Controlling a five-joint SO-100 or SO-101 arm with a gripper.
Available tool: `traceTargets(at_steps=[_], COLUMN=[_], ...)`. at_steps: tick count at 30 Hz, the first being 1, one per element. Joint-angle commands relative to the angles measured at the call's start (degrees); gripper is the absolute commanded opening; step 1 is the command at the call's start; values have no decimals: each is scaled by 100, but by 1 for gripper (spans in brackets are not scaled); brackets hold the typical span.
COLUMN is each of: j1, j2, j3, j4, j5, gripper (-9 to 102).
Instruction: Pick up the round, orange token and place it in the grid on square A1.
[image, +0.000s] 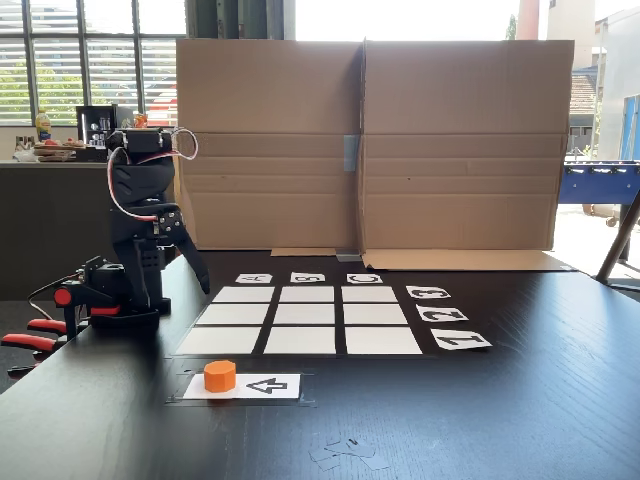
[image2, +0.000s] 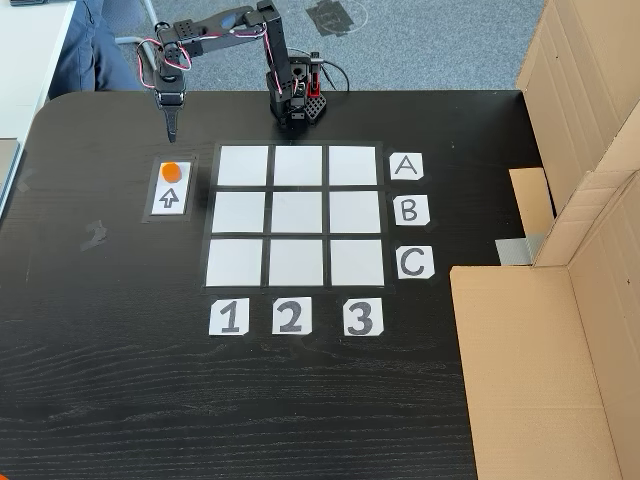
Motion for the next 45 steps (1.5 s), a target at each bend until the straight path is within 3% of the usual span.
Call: traceTargets(at_steps=[1,19,45], j1=[-141,-439,-668], j2=[-176,-2347,-3146], j3=[-404,-1854,-2391], j4=[-44,-158,-272], j5=[123,527,536], gripper=[32,32,32])
